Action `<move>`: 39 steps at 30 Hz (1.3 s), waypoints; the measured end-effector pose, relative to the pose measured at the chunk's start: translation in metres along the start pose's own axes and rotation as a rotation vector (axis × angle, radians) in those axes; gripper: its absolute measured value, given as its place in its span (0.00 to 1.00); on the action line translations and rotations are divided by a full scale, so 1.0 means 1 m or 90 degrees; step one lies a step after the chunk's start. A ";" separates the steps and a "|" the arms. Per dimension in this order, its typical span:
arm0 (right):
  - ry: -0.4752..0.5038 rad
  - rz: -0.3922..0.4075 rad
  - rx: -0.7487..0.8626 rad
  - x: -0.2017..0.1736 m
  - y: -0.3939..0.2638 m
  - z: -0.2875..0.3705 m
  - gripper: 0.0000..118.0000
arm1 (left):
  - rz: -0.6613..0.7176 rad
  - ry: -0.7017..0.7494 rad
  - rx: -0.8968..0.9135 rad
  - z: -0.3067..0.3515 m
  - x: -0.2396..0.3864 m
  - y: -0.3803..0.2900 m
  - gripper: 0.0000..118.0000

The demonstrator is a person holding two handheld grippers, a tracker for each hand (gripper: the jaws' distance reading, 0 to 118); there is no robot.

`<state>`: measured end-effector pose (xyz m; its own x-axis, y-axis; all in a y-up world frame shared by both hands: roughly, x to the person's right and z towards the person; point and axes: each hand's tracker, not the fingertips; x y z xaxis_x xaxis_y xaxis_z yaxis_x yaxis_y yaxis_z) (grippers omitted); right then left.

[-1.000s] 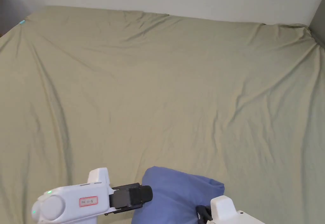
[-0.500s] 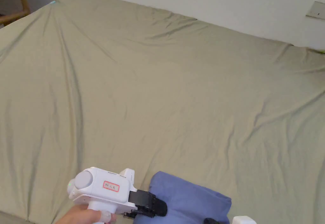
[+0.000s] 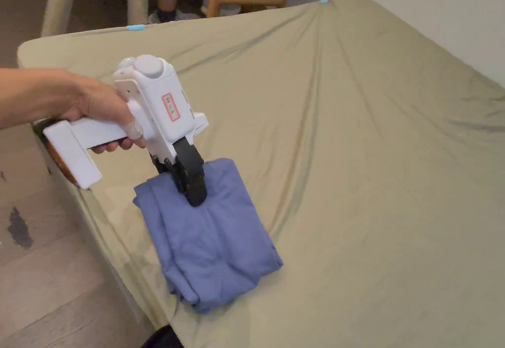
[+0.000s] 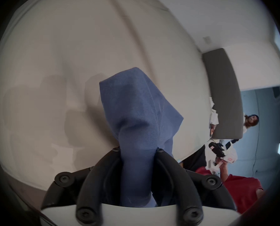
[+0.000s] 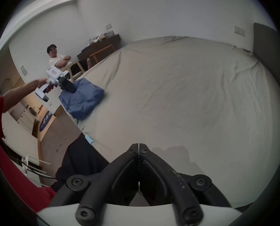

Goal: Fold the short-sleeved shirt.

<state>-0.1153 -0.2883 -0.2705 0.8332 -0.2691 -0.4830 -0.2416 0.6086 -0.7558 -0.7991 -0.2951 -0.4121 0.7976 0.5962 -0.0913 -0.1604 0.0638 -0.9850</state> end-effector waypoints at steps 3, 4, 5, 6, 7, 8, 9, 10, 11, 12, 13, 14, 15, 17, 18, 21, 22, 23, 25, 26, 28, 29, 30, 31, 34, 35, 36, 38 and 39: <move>0.009 0.012 -0.014 -0.013 0.007 -0.015 0.00 | -0.001 0.118 -0.033 0.016 -0.046 0.015 0.21; 0.013 0.013 -0.018 -0.015 0.010 -0.018 0.00 | 0.014 0.139 -0.039 0.017 -0.060 0.018 0.23; 0.017 0.012 -0.023 -0.017 0.014 -0.021 0.00 | 0.038 0.149 -0.046 0.016 -0.071 0.020 0.32; 0.021 0.014 -0.025 -0.019 0.017 -0.021 0.00 | 0.052 0.167 -0.046 0.015 -0.078 0.020 0.49; 0.023 0.019 -0.023 -0.021 0.020 -0.020 0.00 | 0.042 0.200 -0.044 0.014 -0.079 0.019 0.69; 0.024 0.022 -0.020 -0.021 0.024 -0.019 0.00 | 0.008 0.239 -0.037 0.014 -0.078 0.017 0.86; 0.026 0.022 -0.018 -0.020 0.028 -0.017 0.00 | 0.004 0.279 -0.030 0.019 -0.076 0.016 0.91; 0.026 0.023 -0.015 -0.020 0.031 -0.014 0.00 | 0.008 0.318 -0.007 0.028 -0.069 0.016 0.90; 0.023 0.028 -0.003 -0.020 0.034 -0.011 0.00 | -0.015 0.331 0.030 0.039 -0.058 0.014 0.90; 0.029 0.033 0.010 -0.017 0.035 -0.008 0.00 | -0.041 0.341 0.063 0.050 -0.045 0.012 0.88; 0.026 0.033 0.023 -0.016 0.038 -0.003 0.00 | -0.044 0.381 0.120 0.062 -0.029 0.010 0.86; 0.022 0.032 0.049 -0.016 0.040 0.003 0.00 | -0.053 0.407 0.171 0.073 -0.008 0.005 0.82; 0.021 0.033 0.076 -0.014 0.042 0.009 0.00 | -0.089 0.439 0.228 0.085 0.016 0.000 0.76; 0.003 0.035 0.124 -0.011 0.048 0.026 0.00 | -0.172 0.439 0.343 0.098 0.079 -0.025 0.61; -0.009 0.049 0.157 -0.010 0.051 0.036 0.00 | -0.208 0.445 0.390 0.100 0.114 -0.041 0.57; -0.072 0.078 0.246 -0.005 0.061 0.068 0.00 | -0.338 0.429 0.519 0.086 0.201 -0.087 0.40; -0.096 0.086 0.281 -0.003 0.063 0.080 0.00 | -0.365 0.410 0.560 0.078 0.229 -0.104 0.32; -0.125 0.093 0.309 0.000 0.065 0.093 0.00 | -0.376 0.391 0.600 0.068 0.252 -0.119 0.19; -0.175 0.071 0.366 0.008 0.068 0.120 0.00 | -0.392 0.343 0.700 0.040 0.305 -0.160 0.07; -0.204 0.054 0.390 0.012 0.066 0.131 0.00 | -0.404 0.306 0.724 0.029 0.322 -0.174 0.04; -0.265 0.005 0.430 0.025 0.062 0.156 0.00 | -0.424 0.275 0.773 -0.005 0.361 -0.201 0.03; -0.290 -0.011 0.445 0.030 0.059 0.166 0.00 | -0.441 0.286 0.802 -0.019 0.374 -0.213 0.00; -0.315 -0.010 0.468 0.035 0.053 0.177 0.00 | -0.441 0.304 0.838 -0.034 0.388 -0.225 0.00; -0.354 -0.003 0.482 0.037 0.048 0.186 0.00 | -0.433 0.295 0.881 -0.047 0.401 -0.237 0.00; -0.493 -0.017 0.459 0.048 0.034 0.198 0.00 | -0.430 0.263 0.920 -0.070 0.422 -0.249 0.00; -0.487 -0.020 0.463 0.055 0.028 0.200 0.00 | -0.429 0.275 0.901 -0.076 0.426 -0.243 0.00; -0.477 -0.033 0.456 0.062 0.024 0.201 0.00 | -0.434 0.275 0.866 -0.085 0.427 -0.237 0.00; -0.483 -0.042 0.462 0.069 0.015 0.201 0.00 | -0.410 0.216 0.816 -0.097 0.425 -0.227 0.00; -0.509 -0.029 0.457 0.071 0.011 0.199 0.00 | -0.406 0.216 0.800 -0.103 0.430 -0.226 0.00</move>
<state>0.0400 -0.1525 -0.2248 0.9807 0.1048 0.1653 -0.0702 0.9766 -0.2031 -0.3595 -0.1358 -0.2441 0.9950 -0.0052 0.1000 0.0161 0.9939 -0.1092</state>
